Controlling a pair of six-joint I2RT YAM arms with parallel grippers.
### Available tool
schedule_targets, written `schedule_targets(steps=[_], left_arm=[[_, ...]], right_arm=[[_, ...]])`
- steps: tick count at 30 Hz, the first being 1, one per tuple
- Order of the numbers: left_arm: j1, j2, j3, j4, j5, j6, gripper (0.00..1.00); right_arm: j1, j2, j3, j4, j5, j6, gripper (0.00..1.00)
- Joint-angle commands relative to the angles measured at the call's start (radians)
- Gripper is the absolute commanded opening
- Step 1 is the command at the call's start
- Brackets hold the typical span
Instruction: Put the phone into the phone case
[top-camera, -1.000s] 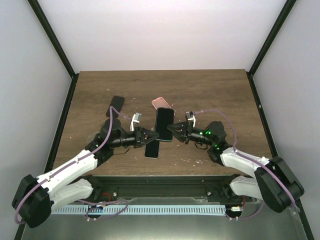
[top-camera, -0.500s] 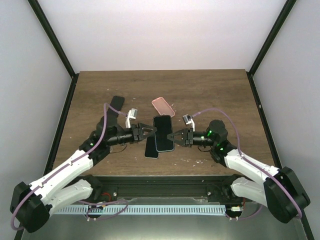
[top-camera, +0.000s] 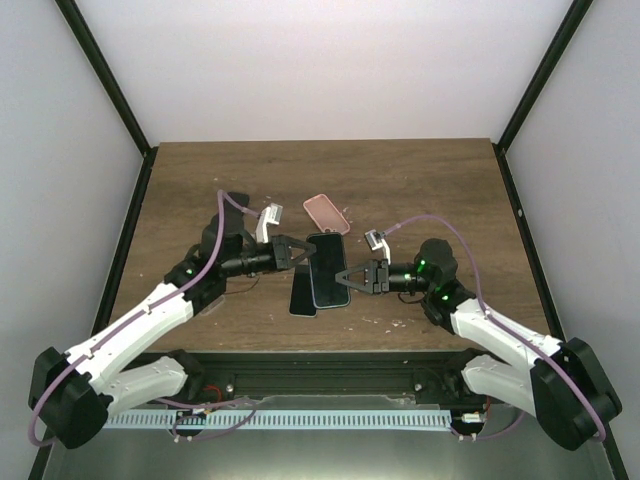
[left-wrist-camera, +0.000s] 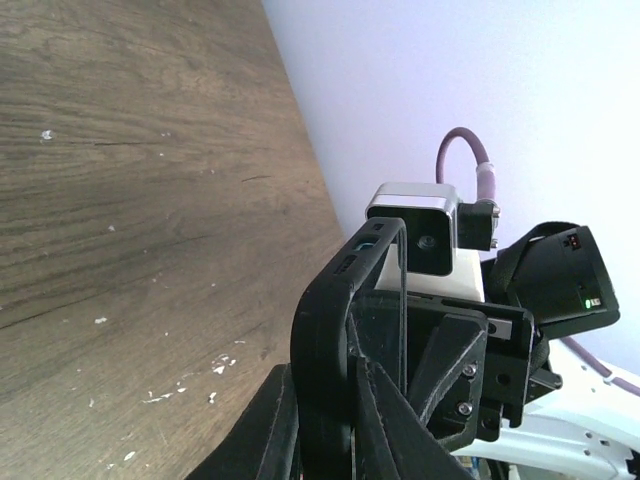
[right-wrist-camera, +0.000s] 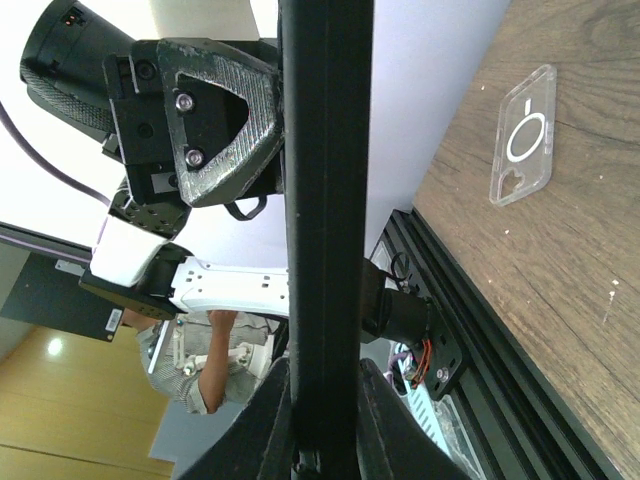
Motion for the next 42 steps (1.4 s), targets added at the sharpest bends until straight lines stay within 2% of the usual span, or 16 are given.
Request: schedule_targets(steps=[1, 4, 8, 11, 14, 18, 25, 32, 35, 37, 42], left_arm=[[0.000, 0.034, 0.043, -0.104, -0.077, 0.094, 0.00], [0.000, 0.038, 0.071, -0.161, -0.101, 0.113, 0.03], [0.000, 0.035, 0.102, -0.218, -0.097, 0.093, 0.44], [0.001, 0.008, 0.067, -0.152, -0.013, 0.025, 0.59], [0.001, -0.025, -0.026, -0.023, 0.069, -0.074, 0.66], [-0.001, -0.053, -0.133, 0.140, 0.143, -0.206, 0.68], [-0.001, -0.034, -0.222, 0.379, 0.186, -0.368, 0.68], [-0.003, 0.031, -0.211, 0.476, 0.188, -0.400, 0.61], [-0.003, 0.056, -0.199, 0.483, 0.190, -0.400, 0.55], [-0.003, 0.068, -0.196, 0.494, 0.186, -0.403, 0.44], [-0.003, 0.070, -0.189, 0.461, 0.160, -0.393, 0.05]], right_arm=[[0.011, -0.005, 0.057, 0.014, -0.042, -0.039, 0.11], [0.011, -0.011, 0.059, -0.004, -0.021, -0.043, 0.11], [0.011, -0.040, 0.060, 0.014, 0.059, -0.013, 0.11], [0.011, -0.070, 0.050, 0.063, 0.156, 0.042, 0.11], [0.011, -0.091, 0.048, 0.055, 0.272, 0.094, 0.11], [0.011, -0.095, 0.048, 0.064, 0.390, 0.134, 0.11], [0.011, -0.068, 0.051, 0.120, 0.462, 0.177, 0.10], [0.011, -0.033, 0.051, 0.141, 0.464, 0.197, 0.11], [0.012, -0.017, 0.047, 0.149, 0.458, 0.204, 0.11], [0.011, -0.010, 0.043, 0.159, 0.454, 0.208, 0.10], [0.012, -0.014, 0.027, 0.154, 0.461, 0.193, 0.11]])
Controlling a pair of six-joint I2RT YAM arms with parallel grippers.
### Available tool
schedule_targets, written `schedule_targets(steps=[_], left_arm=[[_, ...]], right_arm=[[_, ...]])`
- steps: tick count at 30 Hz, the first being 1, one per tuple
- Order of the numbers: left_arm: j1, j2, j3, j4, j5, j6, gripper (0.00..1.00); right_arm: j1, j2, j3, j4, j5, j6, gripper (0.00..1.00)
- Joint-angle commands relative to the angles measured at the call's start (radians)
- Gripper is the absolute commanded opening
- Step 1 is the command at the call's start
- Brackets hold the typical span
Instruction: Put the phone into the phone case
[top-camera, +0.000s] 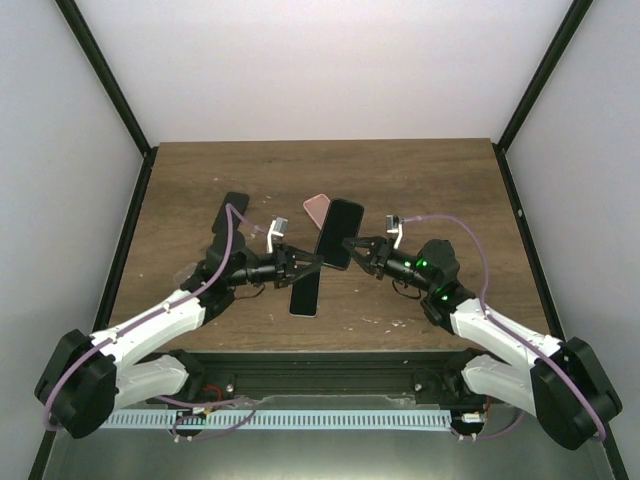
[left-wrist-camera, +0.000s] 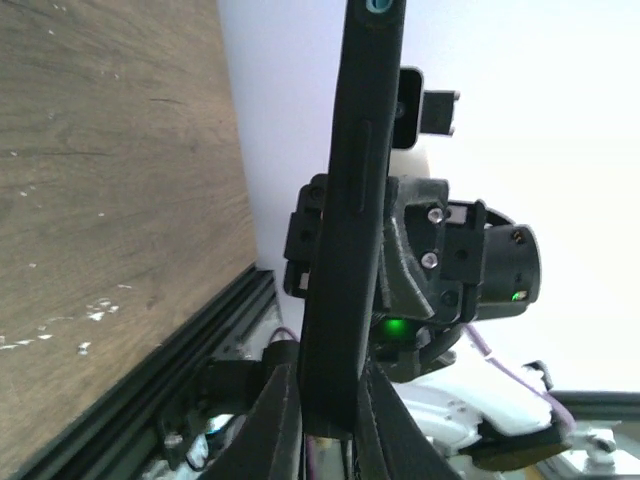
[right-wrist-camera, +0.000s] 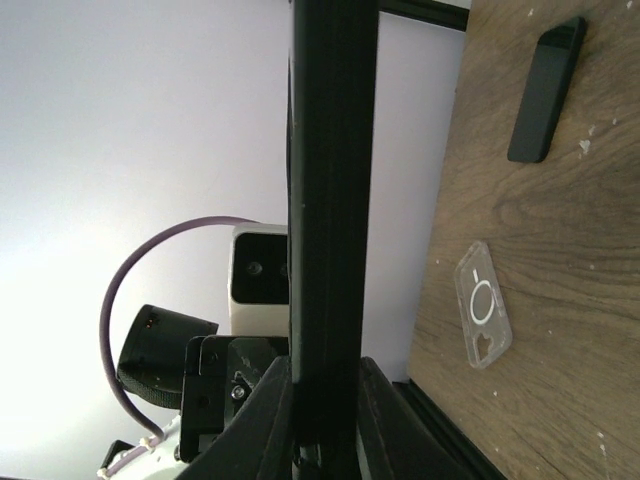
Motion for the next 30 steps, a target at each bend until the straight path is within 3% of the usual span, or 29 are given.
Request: schedule_targets(steps=[1, 5, 14, 16, 18, 19, 20, 25, 30], left_arm=[[-0.001, -0.003, 0.031, -0.014, -0.021, 0.018, 0.01], [-0.001, -0.005, 0.061, -0.151, -0.047, 0.063, 0.00], [-0.001, -0.016, 0.068, -0.195, -0.067, 0.110, 0.03], [0.000, -0.011, 0.069, -0.209, -0.069, 0.124, 0.04], [-0.001, -0.009, 0.072, -0.231, -0.073, 0.141, 0.14], [-0.001, -0.010, 0.074, -0.247, -0.078, 0.147, 0.26], [-0.001, -0.015, 0.073, -0.259, -0.083, 0.154, 0.37], [0.000, -0.061, 0.093, -0.398, -0.165, 0.230, 0.72], [0.010, -0.089, 0.128, -0.513, -0.226, 0.361, 0.76]], right_arm=[[0.005, -0.018, 0.018, 0.090, 0.017, -0.013, 0.11], [0.006, -0.018, -0.006, 0.094, 0.020, -0.013, 0.11], [0.005, 0.017, 0.023, 0.038, -0.072, -0.069, 0.21], [0.005, 0.017, 0.011, 0.032, -0.065, -0.067, 0.18], [0.005, 0.021, 0.012, 0.014, -0.064, -0.082, 0.10], [0.004, 0.027, 0.012, 0.021, -0.068, -0.092, 0.07], [0.004, 0.031, 0.014, 0.015, -0.072, -0.109, 0.07], [-0.017, 0.022, 0.051, -0.177, -0.083, -0.252, 0.07], [-0.034, -0.002, 0.095, -0.267, -0.191, -0.420, 0.07]])
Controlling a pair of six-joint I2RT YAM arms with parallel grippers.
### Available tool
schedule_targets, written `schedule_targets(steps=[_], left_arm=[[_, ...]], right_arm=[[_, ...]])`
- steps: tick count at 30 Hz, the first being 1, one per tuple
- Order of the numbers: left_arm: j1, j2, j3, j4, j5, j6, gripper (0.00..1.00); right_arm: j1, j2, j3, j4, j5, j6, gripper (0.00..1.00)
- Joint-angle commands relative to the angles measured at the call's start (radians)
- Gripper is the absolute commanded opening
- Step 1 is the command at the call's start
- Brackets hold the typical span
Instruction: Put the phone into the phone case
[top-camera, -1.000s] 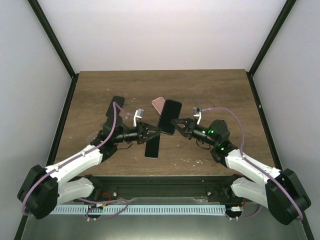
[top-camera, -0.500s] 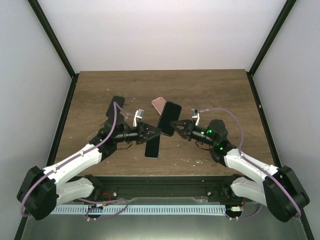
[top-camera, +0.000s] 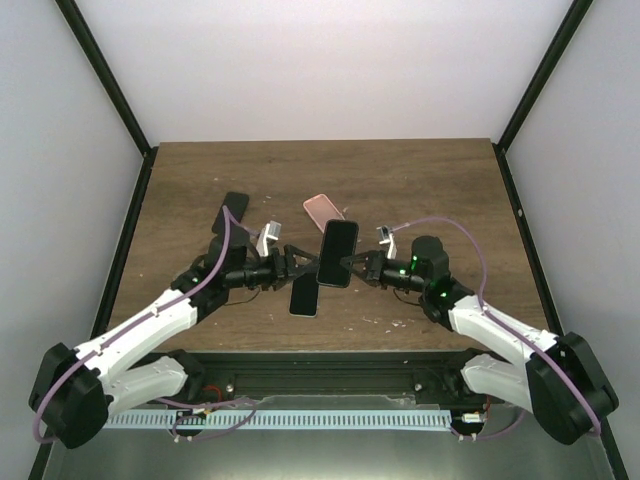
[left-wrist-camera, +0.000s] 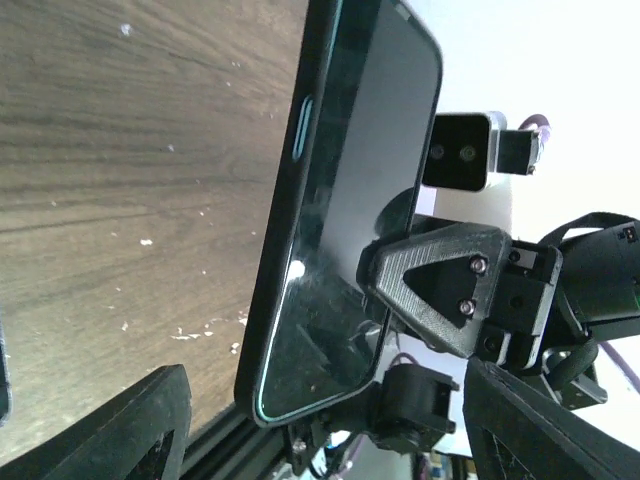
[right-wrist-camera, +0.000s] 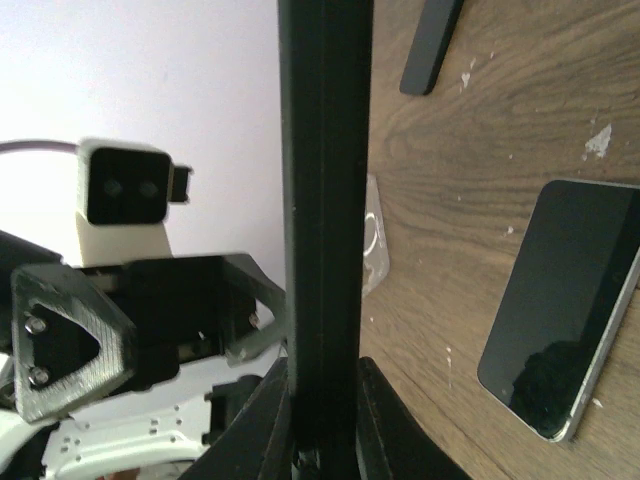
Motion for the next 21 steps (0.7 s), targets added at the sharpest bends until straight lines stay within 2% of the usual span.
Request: schedule_targets(steps=[1, 6, 9, 17, 21], left_arm=[[0.014, -0.033, 0.053, -0.105, -0.056, 0.150, 0.74], [0.016, -0.038, 0.124, -0.125, -0.027, 0.238, 0.71], [0.016, -0.035, 0.145, -0.139, -0.033, 0.276, 0.69], [0.016, -0.004, 0.149, -0.098, 0.014, 0.298, 0.56], [0.016, 0.003, 0.141, -0.031, 0.072, 0.282, 0.55]], right_arm=[[-0.010, -0.039, 0.096, -0.042, -0.165, -0.209, 0.08], [-0.010, -0.070, 0.124, -0.163, -0.302, -0.347, 0.08], [-0.010, -0.111, 0.082, -0.125, -0.333, -0.321, 0.08], [-0.010, -0.177, 0.015, -0.043, -0.350, -0.259, 0.08], [-0.010, -0.168, 0.021, -0.049, -0.364, -0.257, 0.09]])
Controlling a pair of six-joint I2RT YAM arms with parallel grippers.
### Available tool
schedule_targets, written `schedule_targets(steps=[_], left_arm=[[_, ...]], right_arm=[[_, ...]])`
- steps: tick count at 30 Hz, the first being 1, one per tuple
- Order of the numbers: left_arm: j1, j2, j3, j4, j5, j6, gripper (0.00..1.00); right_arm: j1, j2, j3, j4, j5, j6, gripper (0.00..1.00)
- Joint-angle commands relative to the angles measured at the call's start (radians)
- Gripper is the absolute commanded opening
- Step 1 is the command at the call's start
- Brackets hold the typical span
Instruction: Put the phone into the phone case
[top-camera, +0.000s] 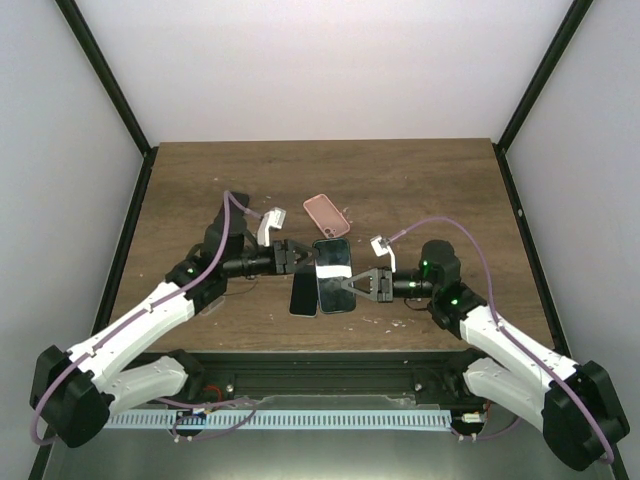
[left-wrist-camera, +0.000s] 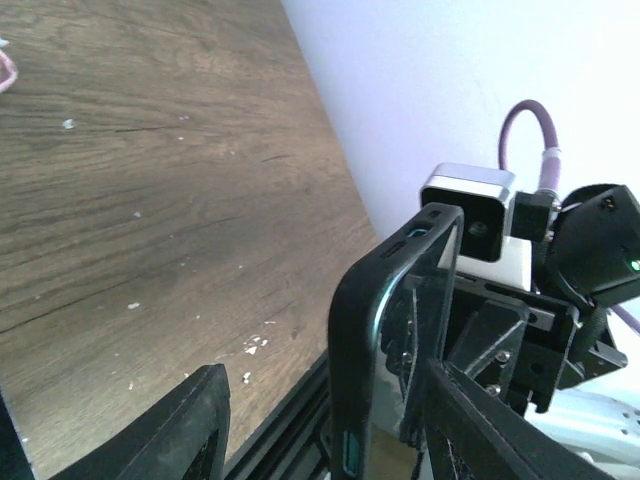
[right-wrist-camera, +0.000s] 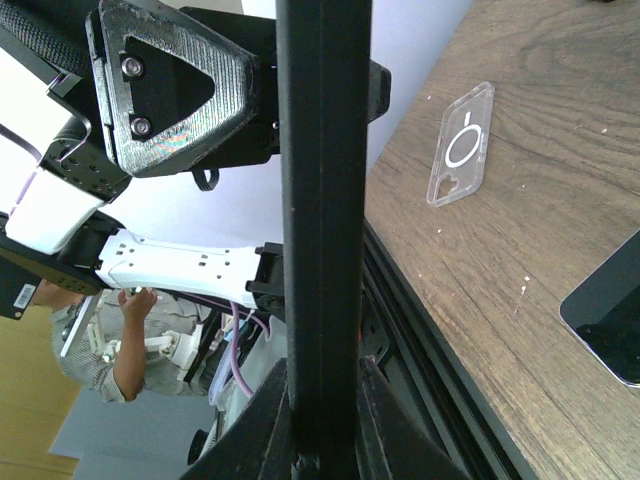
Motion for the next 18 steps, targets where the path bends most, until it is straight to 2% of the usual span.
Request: schedule_targets(steps=[1, 3, 12, 18], left_arm=[[0.004, 0.009, 0.006, 0.103, 0.080, 0.005, 0.55], [0.004, 0.023, 0.005, 0.127, 0.108, 0.000, 0.50], [0.004, 0.076, 0.029, 0.131, 0.120, -0.023, 0.00], [0.004, 0.091, 0.070, 0.031, 0.065, -0.009, 0.00]], right_arm=[[-0.003, -0.013, 0.019, 0.088, -0.047, 0.009, 0.09], [-0.002, -0.011, 0.015, 0.106, -0.054, 0.020, 0.09], [0.002, 0.009, 0.039, 0.066, -0.064, 0.005, 0.10], [0.002, 0.003, 0.055, -0.018, -0.017, -0.046, 0.10]])
